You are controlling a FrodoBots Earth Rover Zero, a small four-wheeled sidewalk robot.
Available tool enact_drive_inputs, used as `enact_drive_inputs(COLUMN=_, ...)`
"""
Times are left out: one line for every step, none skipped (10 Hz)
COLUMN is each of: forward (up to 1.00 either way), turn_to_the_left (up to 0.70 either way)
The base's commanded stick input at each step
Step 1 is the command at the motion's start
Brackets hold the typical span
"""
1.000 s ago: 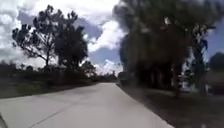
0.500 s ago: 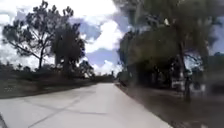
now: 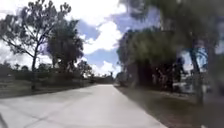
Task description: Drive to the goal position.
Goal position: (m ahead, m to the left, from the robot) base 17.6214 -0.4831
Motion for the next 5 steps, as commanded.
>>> enact_drive_inputs(forward=1.0, turn_to_the_left=0.4)
enact_drive_inputs(forward=1.0, turn_to_the_left=0.0)
enact_drive_inputs(forward=1.0, turn_to_the_left=0.0)
enact_drive_inputs(forward=1.0, turn_to_the_left=0.0)
enact_drive_inputs(forward=1.0, turn_to_the_left=0.0)
